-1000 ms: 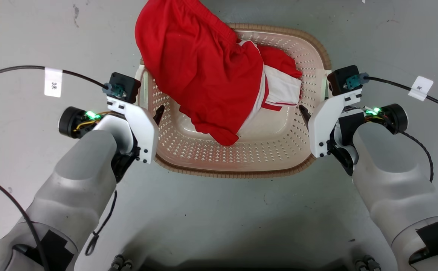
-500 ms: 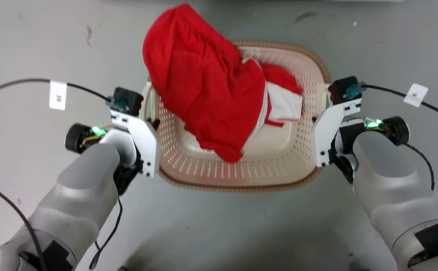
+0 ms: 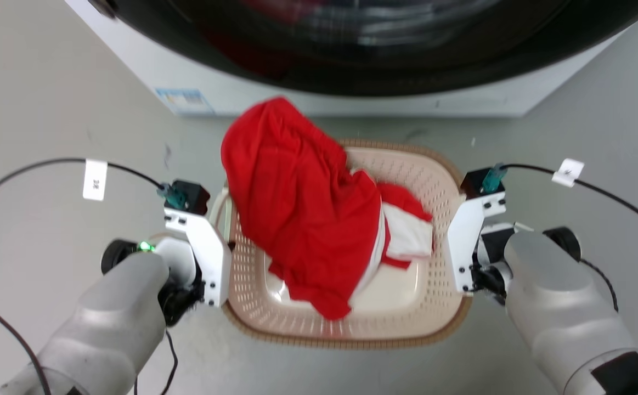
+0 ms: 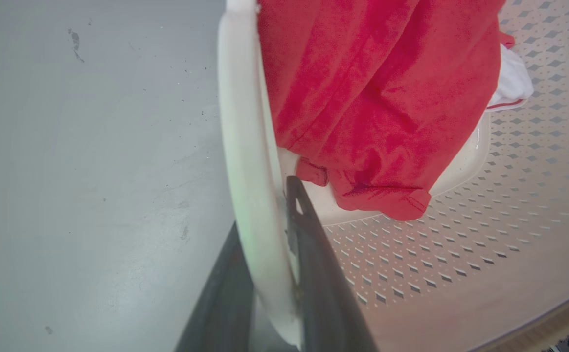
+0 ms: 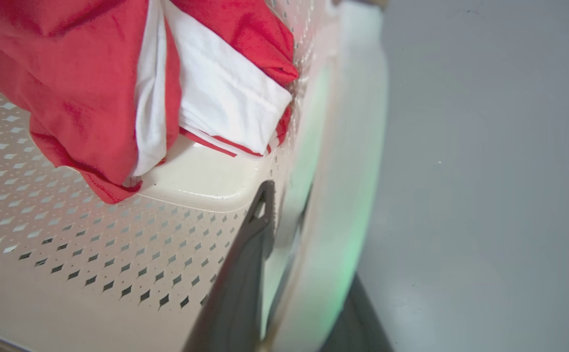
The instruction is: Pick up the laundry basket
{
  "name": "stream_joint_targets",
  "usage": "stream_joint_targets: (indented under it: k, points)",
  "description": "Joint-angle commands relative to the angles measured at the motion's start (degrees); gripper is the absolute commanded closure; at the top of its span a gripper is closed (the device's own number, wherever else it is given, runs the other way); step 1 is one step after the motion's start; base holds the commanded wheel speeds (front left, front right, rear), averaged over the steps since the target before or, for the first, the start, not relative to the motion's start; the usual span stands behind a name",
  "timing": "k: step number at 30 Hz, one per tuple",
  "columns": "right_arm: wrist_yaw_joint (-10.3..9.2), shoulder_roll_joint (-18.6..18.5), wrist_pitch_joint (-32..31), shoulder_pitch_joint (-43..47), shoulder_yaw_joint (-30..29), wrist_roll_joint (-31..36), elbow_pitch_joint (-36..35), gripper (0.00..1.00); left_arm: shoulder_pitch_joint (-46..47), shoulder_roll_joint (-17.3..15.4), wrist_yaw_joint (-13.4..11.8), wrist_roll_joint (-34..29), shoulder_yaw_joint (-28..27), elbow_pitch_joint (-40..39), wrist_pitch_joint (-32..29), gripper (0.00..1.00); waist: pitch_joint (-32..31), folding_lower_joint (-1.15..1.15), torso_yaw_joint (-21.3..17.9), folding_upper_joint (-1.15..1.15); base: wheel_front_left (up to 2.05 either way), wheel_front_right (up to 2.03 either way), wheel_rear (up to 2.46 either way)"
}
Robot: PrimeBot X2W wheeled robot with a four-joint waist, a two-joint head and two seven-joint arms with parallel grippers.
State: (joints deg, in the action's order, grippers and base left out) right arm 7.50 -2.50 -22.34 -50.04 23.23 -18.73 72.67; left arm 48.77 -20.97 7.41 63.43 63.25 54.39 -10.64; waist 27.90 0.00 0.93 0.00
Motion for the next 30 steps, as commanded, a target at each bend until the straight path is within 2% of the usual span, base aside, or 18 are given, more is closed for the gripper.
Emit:
stream_joint_targets:
  k: [1, 11, 22, 30]
  points:
    - [-0.02, -0.7, -0.8, 1.3, 0.6, 0.2, 0.5, 1.0, -0.5, -1.2, 0.1, 0.1, 0.1, 0.0, 0.0, 1.0, -5.1, 0.0, 0.0, 0.0, 0.0, 0.0, 0.0]
    - [-0.01, -0.7, -10.0, 5.0, 5.0, -5.6, -2.0, 1.0, -4.2, -4.1, 0.1, 6.8, 4.3, -4.6, -8.9, 1.0, -16.1, 0.0, -0.3, 0.0, 0.0, 0.0, 0.0]
    - [-0.01, -0.7, -16.3, 6.6, 9.1, -11.0, -4.4, 1.0, -7.1, -6.8, 0.1, 12.4, 7.1, -8.0, -18.0, 1.0, -21.6, 0.0, -1.4, 0.0, 0.0, 0.0, 0.0]
    - [0.0, -0.6, -18.3, 7.8, 11.2, -13.4, -4.2, 1.0, -8.1, -6.8, 0.1, 14.3, 7.9, -8.7, -21.0, 1.0, -24.4, 0.0, -1.7, 0.0, 0.0, 0.0, 0.0]
